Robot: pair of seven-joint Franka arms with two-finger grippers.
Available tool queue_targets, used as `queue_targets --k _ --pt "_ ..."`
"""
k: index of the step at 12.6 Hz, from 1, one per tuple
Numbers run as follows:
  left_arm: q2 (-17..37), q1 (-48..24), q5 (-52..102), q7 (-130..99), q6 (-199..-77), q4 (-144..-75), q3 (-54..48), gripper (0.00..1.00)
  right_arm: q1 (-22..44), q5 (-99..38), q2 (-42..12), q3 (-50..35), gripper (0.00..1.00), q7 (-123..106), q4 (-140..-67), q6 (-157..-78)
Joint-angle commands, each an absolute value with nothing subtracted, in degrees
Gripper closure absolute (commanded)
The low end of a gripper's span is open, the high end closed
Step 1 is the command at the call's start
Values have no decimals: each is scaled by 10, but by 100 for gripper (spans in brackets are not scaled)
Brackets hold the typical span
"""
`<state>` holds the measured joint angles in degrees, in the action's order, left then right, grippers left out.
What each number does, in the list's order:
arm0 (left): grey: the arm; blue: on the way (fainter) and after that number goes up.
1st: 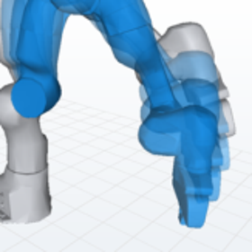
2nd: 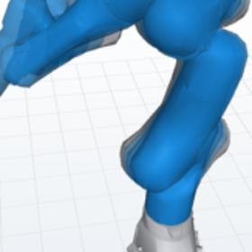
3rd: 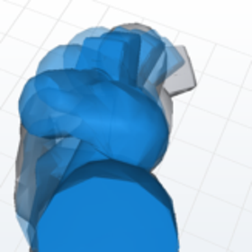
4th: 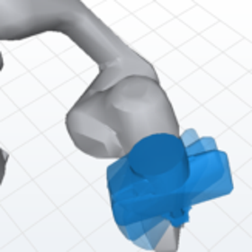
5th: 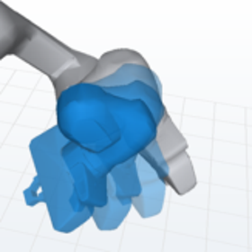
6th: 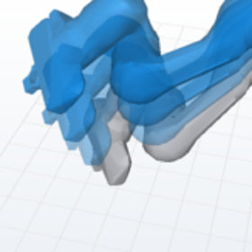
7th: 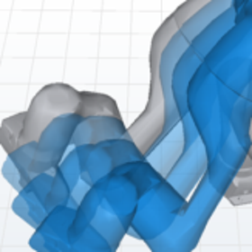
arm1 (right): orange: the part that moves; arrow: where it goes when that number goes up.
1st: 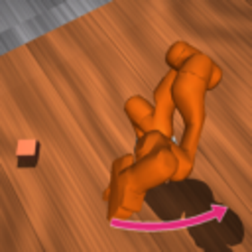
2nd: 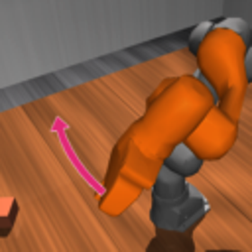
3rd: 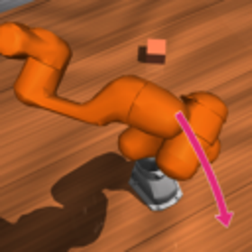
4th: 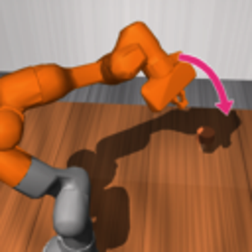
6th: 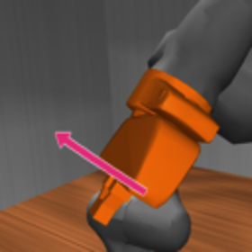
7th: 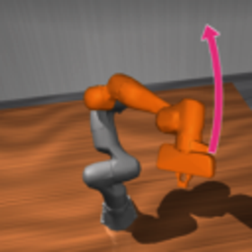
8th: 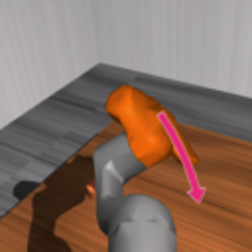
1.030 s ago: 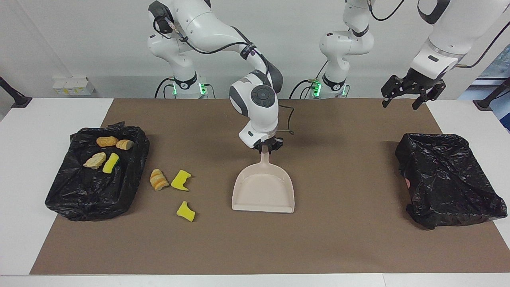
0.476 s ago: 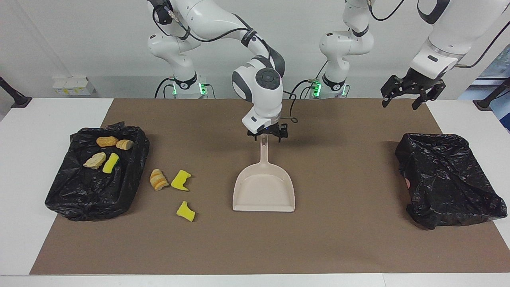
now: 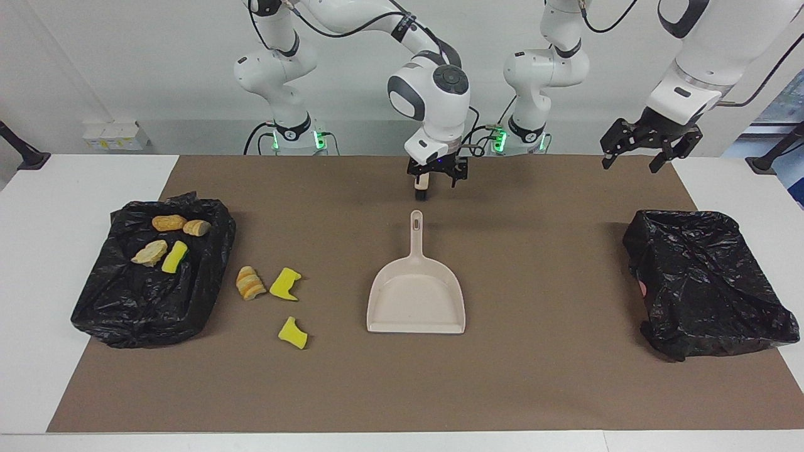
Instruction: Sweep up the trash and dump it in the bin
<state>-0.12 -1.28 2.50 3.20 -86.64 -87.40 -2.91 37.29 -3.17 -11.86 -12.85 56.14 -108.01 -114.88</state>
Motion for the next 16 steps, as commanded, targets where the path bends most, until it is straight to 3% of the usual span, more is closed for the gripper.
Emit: queue_targets --k 1,7,13,16 --pt "-4 -8 18 33 -856 -869 -33 0 409 -75 -47 -126 0 589 -1170 -1158" --pt "-4 -8 17 33 -856 -869 -33 0 491 -183 61 -126 0 634 -1335 -1213" --pt "-4 -8 18 33 -856 -868 -33 0 533 -203 36 -126 1 669 -1383 -1320" --pt "-4 -8 18 33 -856 -868 -33 0 532 -203 31 -126 19 669 -1384 -1323"
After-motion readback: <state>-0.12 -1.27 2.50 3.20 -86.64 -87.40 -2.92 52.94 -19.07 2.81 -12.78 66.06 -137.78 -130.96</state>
